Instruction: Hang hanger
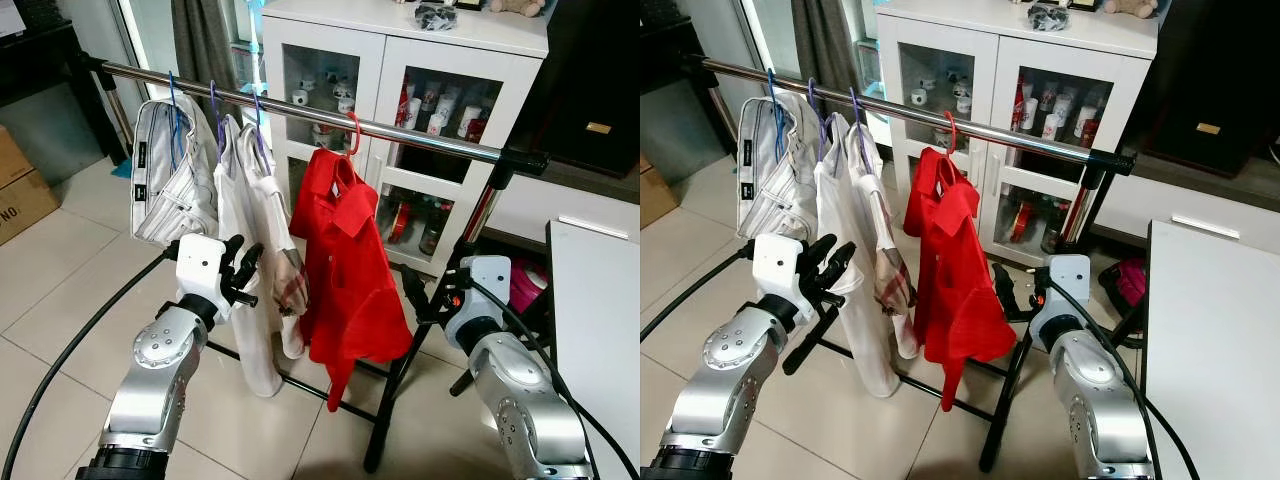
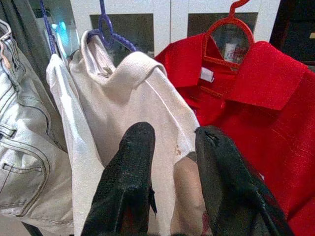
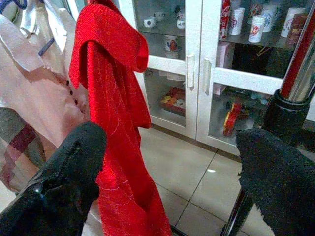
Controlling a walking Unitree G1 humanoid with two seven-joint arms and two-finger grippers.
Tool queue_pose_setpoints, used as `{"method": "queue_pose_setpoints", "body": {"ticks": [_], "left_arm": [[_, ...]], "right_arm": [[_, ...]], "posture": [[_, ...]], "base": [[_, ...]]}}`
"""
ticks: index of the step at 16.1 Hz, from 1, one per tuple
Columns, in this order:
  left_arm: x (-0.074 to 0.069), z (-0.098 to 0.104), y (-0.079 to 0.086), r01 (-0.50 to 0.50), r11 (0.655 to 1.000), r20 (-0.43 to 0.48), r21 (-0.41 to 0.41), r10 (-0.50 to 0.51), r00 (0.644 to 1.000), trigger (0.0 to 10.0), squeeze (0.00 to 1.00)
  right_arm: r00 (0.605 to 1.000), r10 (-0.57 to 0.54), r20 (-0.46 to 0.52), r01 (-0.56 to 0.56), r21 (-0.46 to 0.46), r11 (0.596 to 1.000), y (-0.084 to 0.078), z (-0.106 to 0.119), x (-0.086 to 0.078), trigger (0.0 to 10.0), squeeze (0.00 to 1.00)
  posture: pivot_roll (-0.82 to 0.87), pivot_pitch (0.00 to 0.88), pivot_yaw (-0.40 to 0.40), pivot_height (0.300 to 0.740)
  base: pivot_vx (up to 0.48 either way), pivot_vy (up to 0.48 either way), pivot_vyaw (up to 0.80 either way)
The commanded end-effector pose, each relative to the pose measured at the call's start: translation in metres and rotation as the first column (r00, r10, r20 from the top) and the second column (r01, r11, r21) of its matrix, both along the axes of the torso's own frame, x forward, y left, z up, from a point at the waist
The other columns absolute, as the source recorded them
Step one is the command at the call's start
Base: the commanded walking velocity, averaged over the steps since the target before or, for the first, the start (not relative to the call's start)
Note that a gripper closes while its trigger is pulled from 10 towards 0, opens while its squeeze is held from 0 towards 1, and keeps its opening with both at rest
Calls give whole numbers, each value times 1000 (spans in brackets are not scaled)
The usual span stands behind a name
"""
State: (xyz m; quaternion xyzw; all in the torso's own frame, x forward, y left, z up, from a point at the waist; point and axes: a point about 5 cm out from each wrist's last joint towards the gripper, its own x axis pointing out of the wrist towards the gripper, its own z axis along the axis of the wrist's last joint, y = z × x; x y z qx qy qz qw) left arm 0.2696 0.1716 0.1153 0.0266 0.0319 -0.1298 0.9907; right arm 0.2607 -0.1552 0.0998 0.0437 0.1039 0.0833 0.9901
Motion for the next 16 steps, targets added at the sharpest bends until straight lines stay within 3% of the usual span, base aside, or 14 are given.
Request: {"method": "queue_pose_setpoints", "body": {"ticks": [1,3,4,5,7,10,11,12,14,15,16], "left_arm": [[-27,1,27,-209,978,-60,-5,208,976,10000,0],[-19,-5,22,-195,981,-76,-24,193,978,10000,0],[-17,-5,22,-192,981,-75,-8,191,979,10000,0],[-15,-5,24,-202,979,-77,-12,201,977,10000,1000],[-19,1,23,-201,980,-93,4,201,975,10000,1000],[-13,6,16,-134,990,-41,47,136,990,10000,1000],[-10,10,11,-98,995,-35,23,99,994,10000,1000],[-8,12,7,-106,991,-23,76,108,994,10000,1000],[-8,20,5,-116,990,40,75,114,993,10000,1000],[-7,22,5,-122,989,52,82,118,992,10000,1000],[-6,26,6,-134,989,64,57,131,989,10000,929]], "right_arm": [[988,-143,52,146,-56,988,-16,11,-4,10000,0],[979,-196,61,199,-44,979,-22,10,0,10000,0],[985,-162,57,165,-60,984,-19,9,-1,10000,867],[996,-73,42,74,-44,996,-12,6,-4,10000,1000],[992,-68,108,76,-75,994,-12,18,-3,10000,1000],[992,-79,96,74,55,996,-11,22,2,10000,1000],[993,-53,102,49,48,998,-7,23,3,10000,1000],[994,-36,101,33,30,999,-2,25,4,10000,1000],[991,-27,132,39,-93,995,3,27,10,10000,1000],[992,-29,126,43,-109,993,4,27,11,10000,1000],[973,-30,229,50,-82,995,6,35,9,10000,1000]], "posture": [[4,0,-99,740],[-7,0,-100,740],[-11,0,-104,740],[-16,0,-106,740],[-21,0,-111,740],[-20,0,-95,740],[-20,0,-79,740],[-20,0,-75,740],[-29,0,-68,740],[-31,0,-65,740],[-44,0,-45,740]], "base": [[0,0,0],[0,0,0],[0,0,0],[0,0,0],[0,0,0],[0,0,0],[0,0,0],[0,0,0],[0,0,0],[0,0,0],[0,0,0]]}}
